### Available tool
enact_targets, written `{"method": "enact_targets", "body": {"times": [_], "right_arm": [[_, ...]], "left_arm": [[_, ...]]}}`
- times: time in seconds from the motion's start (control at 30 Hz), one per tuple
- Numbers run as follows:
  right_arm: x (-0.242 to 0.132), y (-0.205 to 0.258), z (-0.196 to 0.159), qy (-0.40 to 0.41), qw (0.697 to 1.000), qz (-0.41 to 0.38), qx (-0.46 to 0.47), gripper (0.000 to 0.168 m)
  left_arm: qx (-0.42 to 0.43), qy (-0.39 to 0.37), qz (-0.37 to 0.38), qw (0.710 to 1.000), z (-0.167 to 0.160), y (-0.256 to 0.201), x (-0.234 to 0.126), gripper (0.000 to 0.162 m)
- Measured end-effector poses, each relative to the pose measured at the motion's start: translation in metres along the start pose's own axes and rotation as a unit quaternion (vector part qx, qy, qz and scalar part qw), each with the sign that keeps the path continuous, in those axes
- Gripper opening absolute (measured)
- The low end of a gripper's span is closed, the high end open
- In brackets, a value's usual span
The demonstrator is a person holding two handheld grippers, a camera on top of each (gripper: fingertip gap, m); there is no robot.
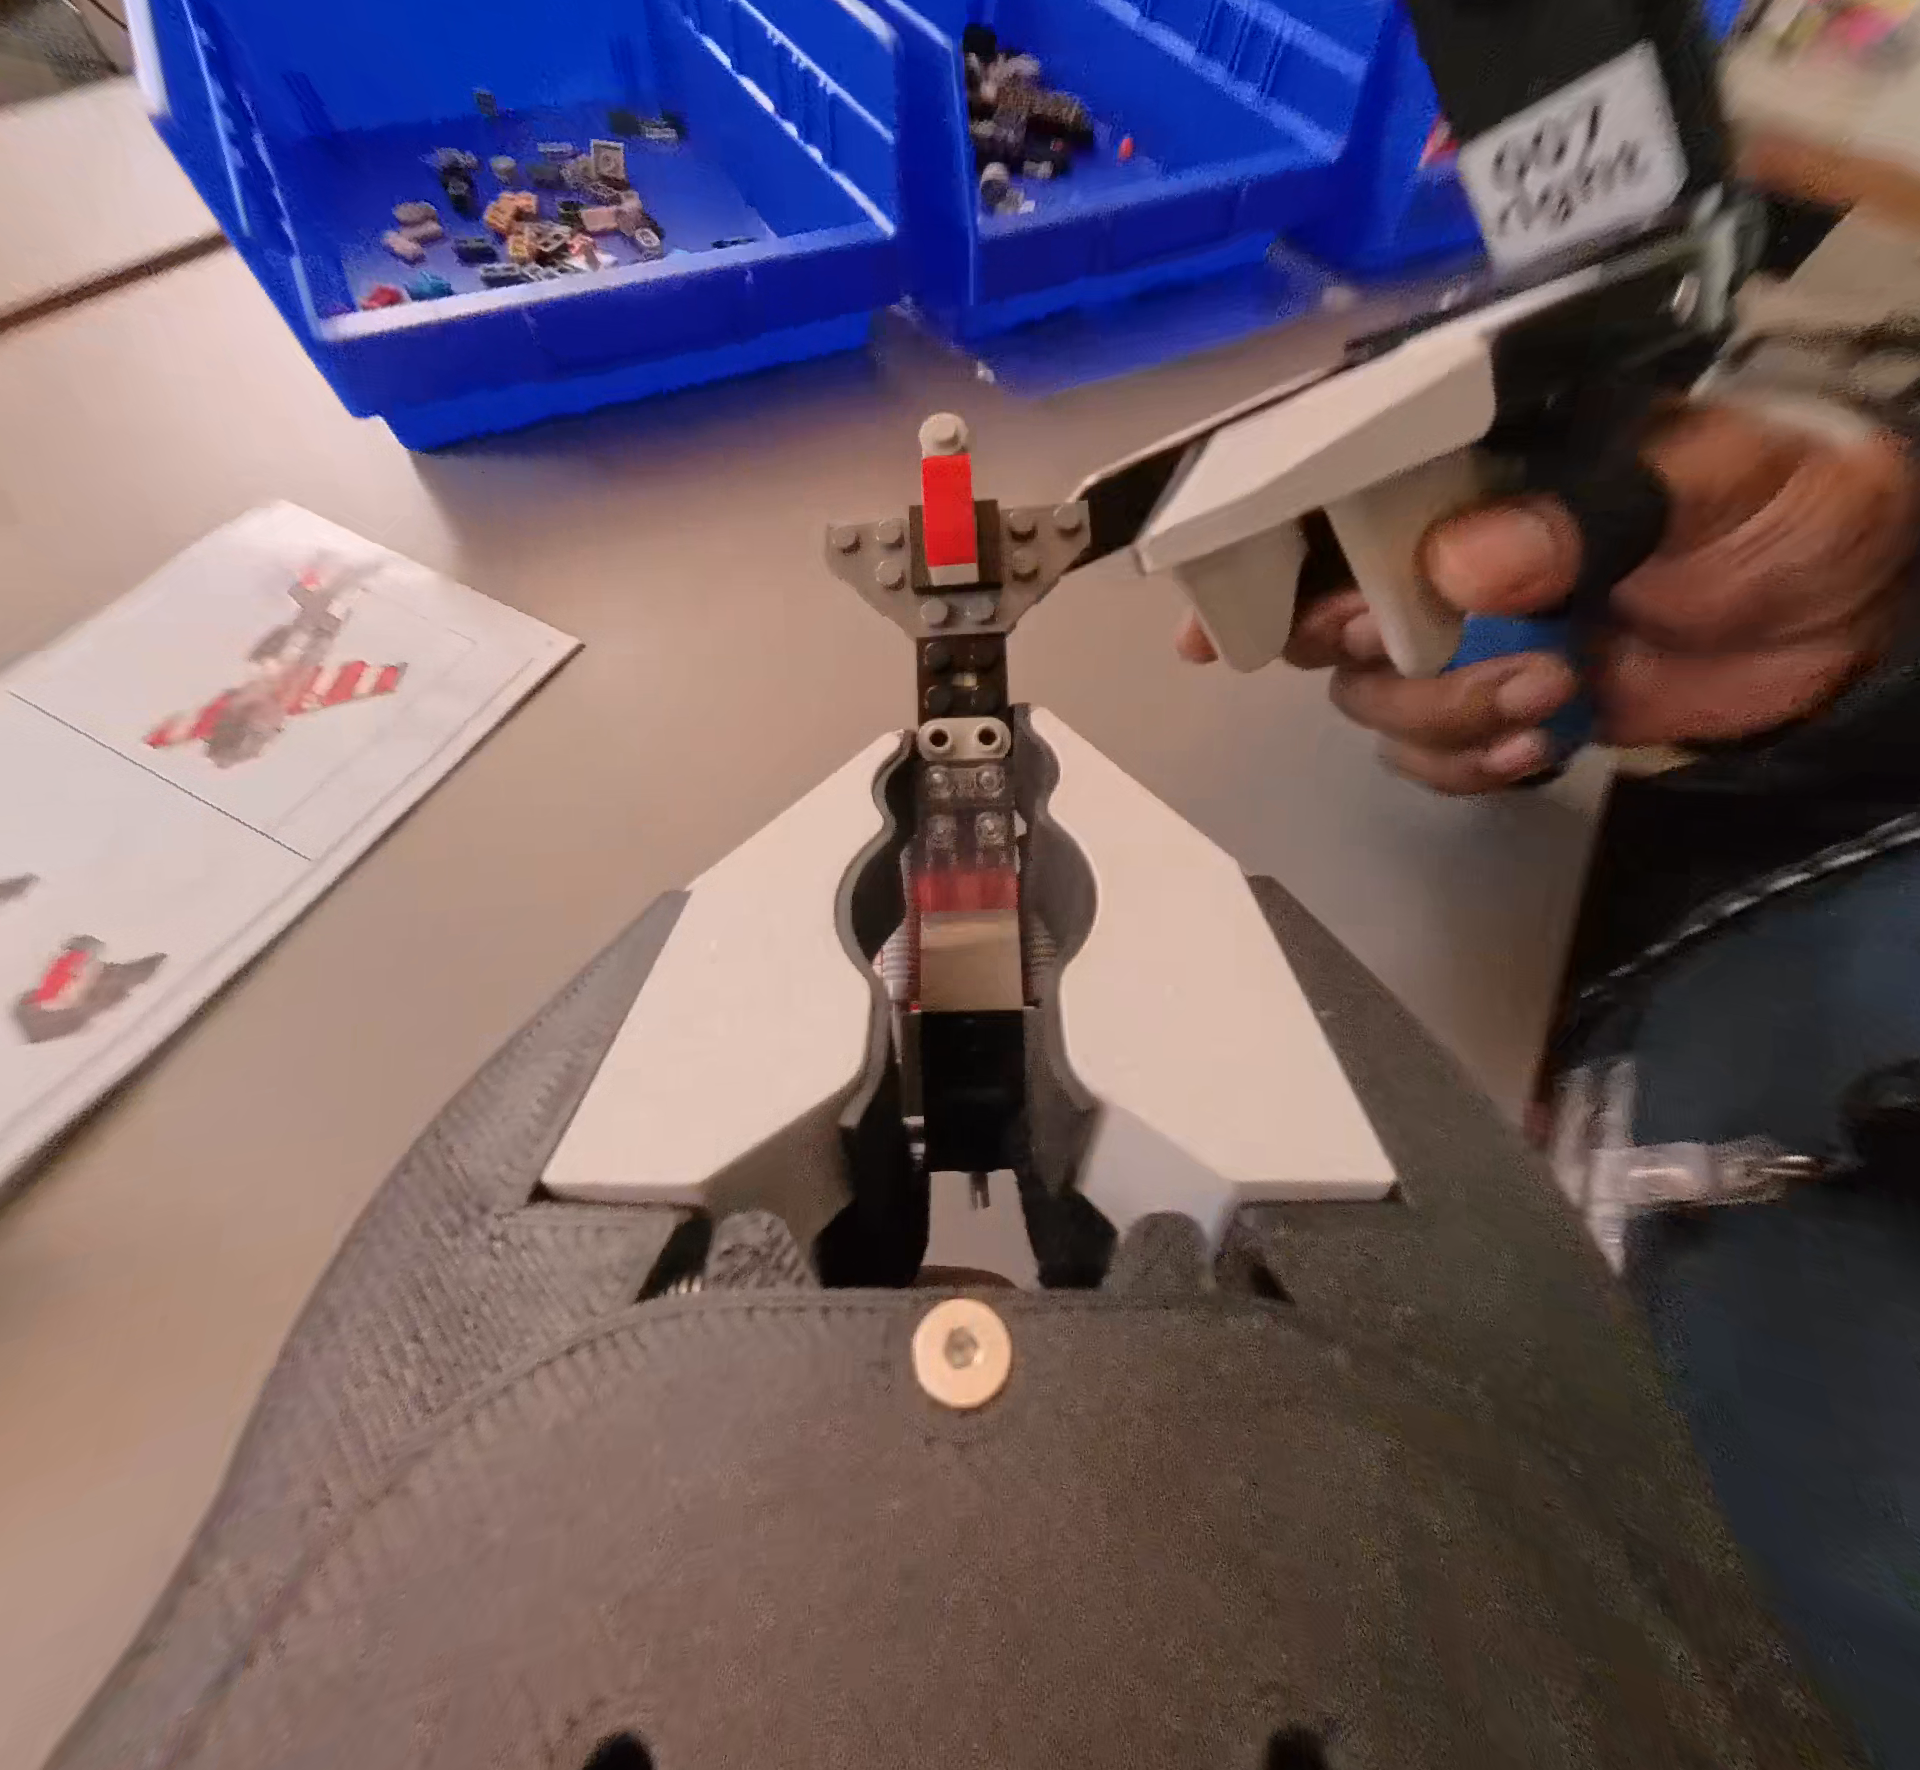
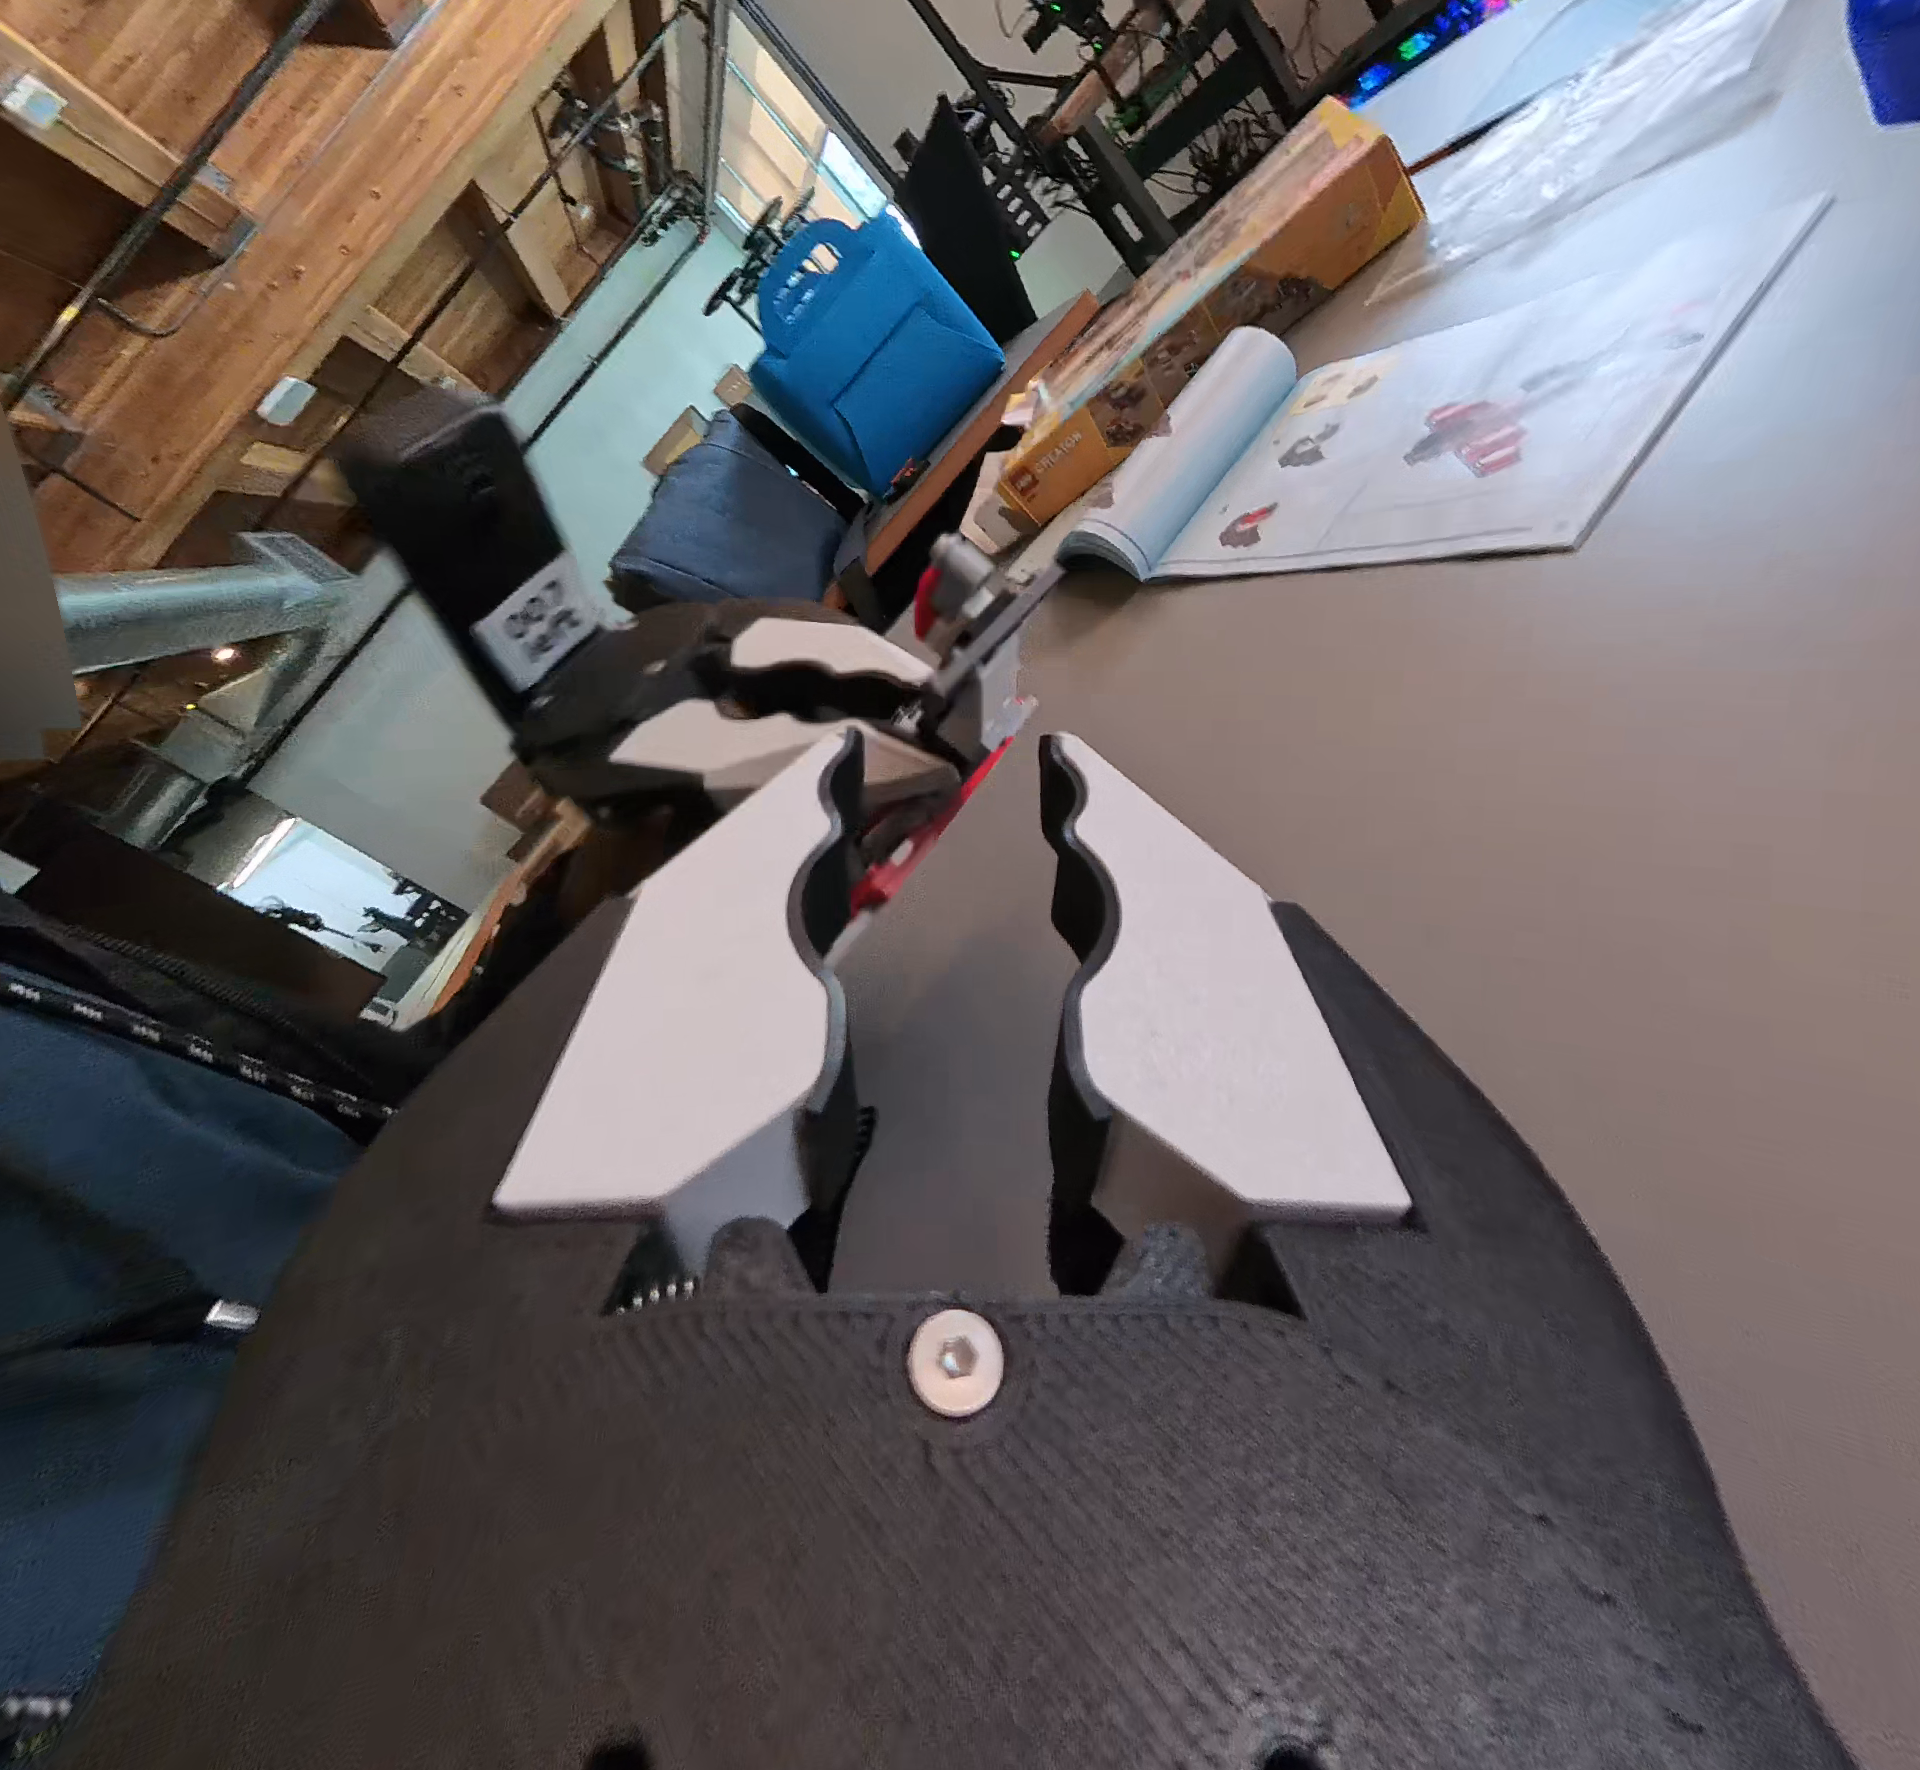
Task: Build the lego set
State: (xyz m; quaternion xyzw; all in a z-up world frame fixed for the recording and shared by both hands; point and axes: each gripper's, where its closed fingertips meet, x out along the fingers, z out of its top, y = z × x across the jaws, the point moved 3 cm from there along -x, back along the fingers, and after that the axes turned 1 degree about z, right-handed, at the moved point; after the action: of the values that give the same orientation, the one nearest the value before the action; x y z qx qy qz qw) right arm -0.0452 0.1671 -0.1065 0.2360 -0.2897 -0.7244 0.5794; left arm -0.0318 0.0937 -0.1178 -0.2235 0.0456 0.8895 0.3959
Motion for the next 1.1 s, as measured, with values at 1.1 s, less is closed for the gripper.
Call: {"method": "enact_targets", "body": {"times": [1.1], "right_arm": [[0.012,0.020,0.039,0.036,0.964,0.108,-0.240,0.037]], "left_arm": [[-0.389,-0.119,-0.326,0.854,0.036,0.023,-0.040,0.016]]}}
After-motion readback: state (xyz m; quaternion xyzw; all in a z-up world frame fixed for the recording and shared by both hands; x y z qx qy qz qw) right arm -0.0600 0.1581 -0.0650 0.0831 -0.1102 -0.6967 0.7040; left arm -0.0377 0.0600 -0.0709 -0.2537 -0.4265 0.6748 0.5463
